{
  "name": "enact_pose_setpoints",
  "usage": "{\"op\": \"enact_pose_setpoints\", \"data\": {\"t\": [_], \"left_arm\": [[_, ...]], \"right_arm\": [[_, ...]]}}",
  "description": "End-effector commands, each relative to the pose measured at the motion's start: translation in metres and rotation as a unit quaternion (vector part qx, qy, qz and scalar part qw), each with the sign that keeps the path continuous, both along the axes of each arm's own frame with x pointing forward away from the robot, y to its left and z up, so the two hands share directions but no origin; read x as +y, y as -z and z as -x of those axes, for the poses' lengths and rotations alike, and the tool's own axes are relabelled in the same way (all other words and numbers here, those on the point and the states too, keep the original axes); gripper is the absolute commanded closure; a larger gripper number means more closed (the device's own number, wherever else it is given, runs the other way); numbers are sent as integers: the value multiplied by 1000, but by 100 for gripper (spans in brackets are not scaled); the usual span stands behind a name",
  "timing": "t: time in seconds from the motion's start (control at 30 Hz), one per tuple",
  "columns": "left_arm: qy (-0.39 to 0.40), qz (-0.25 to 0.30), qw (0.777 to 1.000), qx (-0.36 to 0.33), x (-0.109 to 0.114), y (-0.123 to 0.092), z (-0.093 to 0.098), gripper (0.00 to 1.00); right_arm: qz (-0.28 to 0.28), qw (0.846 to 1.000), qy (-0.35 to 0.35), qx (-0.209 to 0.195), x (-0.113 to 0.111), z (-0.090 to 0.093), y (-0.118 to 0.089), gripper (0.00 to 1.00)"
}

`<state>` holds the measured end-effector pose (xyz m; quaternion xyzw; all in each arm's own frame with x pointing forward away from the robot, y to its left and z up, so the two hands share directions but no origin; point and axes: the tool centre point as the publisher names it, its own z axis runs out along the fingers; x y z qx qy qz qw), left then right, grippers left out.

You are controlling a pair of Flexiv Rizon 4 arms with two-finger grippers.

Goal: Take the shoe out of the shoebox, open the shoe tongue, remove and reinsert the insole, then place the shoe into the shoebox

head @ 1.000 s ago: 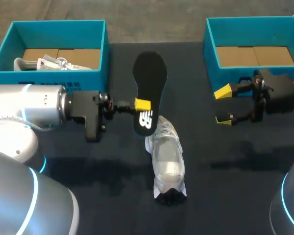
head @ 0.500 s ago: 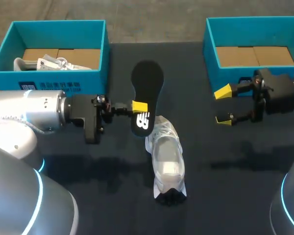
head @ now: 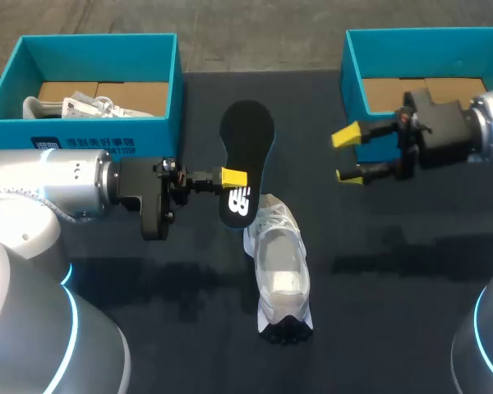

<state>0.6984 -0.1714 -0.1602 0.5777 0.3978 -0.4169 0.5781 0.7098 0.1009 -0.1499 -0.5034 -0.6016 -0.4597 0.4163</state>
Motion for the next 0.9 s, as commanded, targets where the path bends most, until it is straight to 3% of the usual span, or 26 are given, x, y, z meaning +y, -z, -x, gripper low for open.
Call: {"op": "enact_pose_setpoints", "data": {"t": [0.03,0.5,0.57,0.67,0.8,0.9], "left_arm": [[-1,0,1000,-1,-1,0,0,100],[-1,0,1000,-1,-1,0,0,100],[-1,0,1000,-1,-1,0,0,100],[-1,0,1000,-1,-1,0,0,100],[-1,0,1000,-1,-1,0,0,100],[-1,0,1000,-1,-1,0,0,100]], "right_arm": [[-1,1000,-11,-3,22,-23,9,0],[3,999,-11,-38,62,-48,11,0],[1,999,-9,-41,67,-49,10,3],[-3,999,-4,-44,73,-48,9,17],[-5,999,2,-32,84,-48,13,16],[-13,999,9,-29,89,-46,14,27]]}}
